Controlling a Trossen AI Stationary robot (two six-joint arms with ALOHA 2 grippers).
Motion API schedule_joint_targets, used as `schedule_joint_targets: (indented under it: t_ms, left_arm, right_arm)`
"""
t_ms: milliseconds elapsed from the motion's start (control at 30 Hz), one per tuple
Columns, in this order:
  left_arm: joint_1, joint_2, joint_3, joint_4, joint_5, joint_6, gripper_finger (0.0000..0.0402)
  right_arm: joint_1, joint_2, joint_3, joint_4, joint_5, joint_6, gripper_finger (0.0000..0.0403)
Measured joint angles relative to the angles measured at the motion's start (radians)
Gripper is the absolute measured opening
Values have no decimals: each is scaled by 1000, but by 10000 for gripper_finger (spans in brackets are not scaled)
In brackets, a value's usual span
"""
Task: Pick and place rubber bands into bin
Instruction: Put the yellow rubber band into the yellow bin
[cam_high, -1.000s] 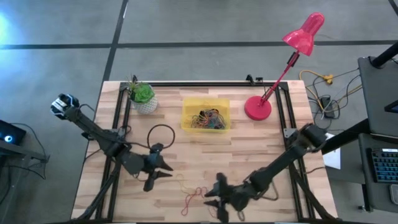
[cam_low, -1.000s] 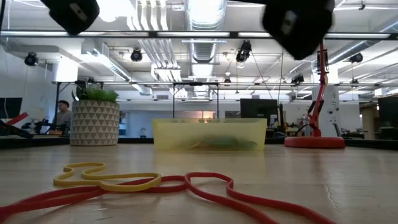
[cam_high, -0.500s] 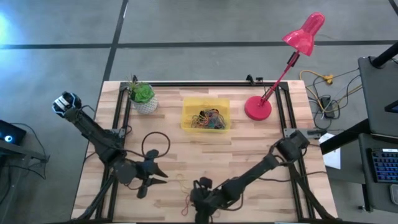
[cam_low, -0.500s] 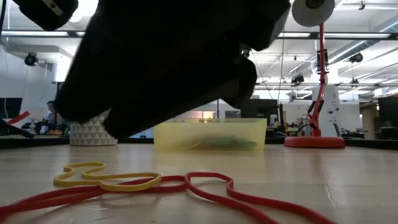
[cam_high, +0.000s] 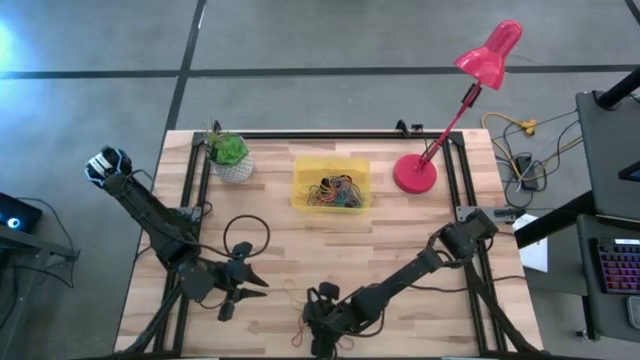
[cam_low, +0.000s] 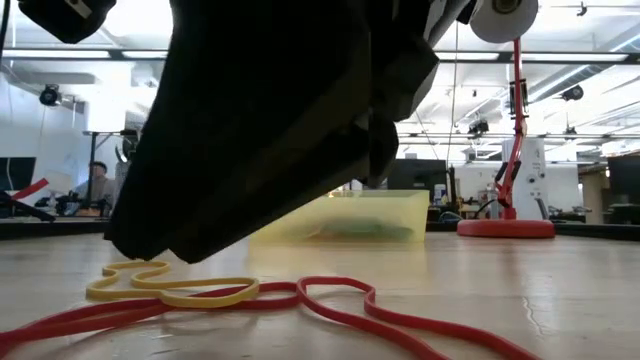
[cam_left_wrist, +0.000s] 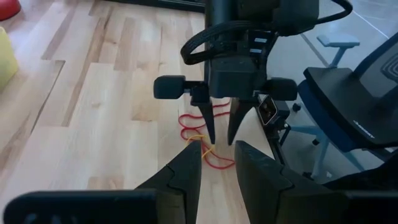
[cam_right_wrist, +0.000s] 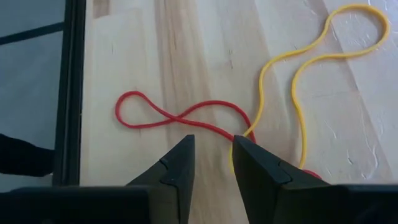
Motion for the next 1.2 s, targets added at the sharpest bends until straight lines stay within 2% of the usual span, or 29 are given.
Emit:
schedule_joint_targets:
  t_ms: [233, 800, 1200]
  left_arm:
    - [-1, 0, -6, 0, 0, 3, 82]
    - [-4, 0, -16, 0, 0, 2, 82]
    - [-3, 0, -23, 1, 0, 0, 82]
  right_arm:
    - [-15, 0, -7, -45, -1, -6, 88]
    - [-19, 0, -15, -41, -25, -82, 90]
    - [-20, 23, -13, -36, -53, -132, 77]
